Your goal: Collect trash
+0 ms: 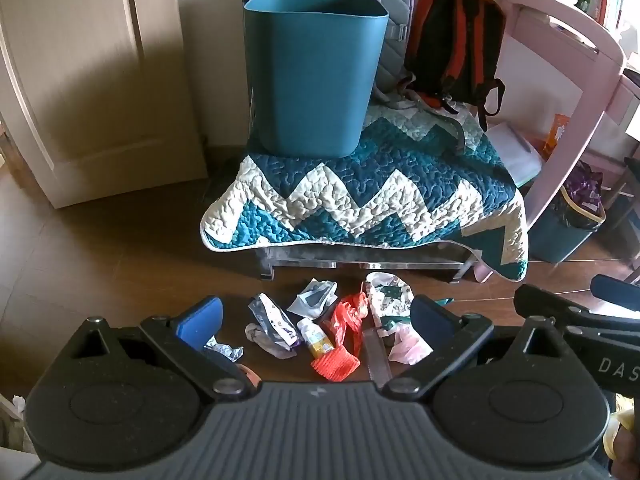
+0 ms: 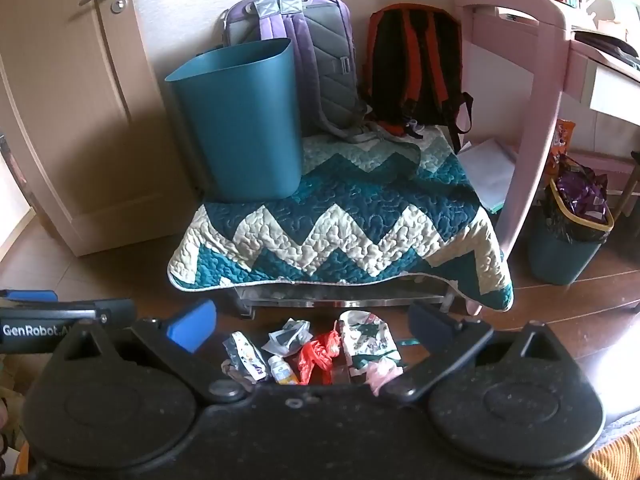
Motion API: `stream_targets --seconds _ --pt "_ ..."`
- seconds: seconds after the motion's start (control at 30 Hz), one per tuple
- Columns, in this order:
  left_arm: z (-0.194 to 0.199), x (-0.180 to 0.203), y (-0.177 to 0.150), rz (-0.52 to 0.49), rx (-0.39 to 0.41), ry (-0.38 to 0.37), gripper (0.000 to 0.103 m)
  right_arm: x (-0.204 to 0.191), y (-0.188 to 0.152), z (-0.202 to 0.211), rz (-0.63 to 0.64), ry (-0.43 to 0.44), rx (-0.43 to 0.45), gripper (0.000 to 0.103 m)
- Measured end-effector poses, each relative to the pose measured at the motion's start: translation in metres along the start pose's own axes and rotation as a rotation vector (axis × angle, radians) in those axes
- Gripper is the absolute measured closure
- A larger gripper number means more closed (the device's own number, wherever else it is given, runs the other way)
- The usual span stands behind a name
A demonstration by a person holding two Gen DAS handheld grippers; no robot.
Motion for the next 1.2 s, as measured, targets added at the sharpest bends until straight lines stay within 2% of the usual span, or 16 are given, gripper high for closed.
stream_targets --seconds 0.1,1.2 --pt "0.0001 0.0002 -0.0004 -0.002 0.021 0.000 0.002 -0.0002 0.0001 -0.0003 -0.002 -0.001 -0.001 0.000" --pt "-0.0008 0.0010 -0.0021 0.008 -0.010 -0.004 0.002 -0.0013 -0.0006 -0.0022 -0.005 0.001 -0.006 0.000"
Point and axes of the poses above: each gripper's, at about its wrist camera, not at the fingertips, and z roughly against the way its jaws point, x to its right, y to its top, the point moved 5 cm from there along -z, roughly the way its jaws point, and after that the axes turned 10 degrees about x, right-handed, at the moved point
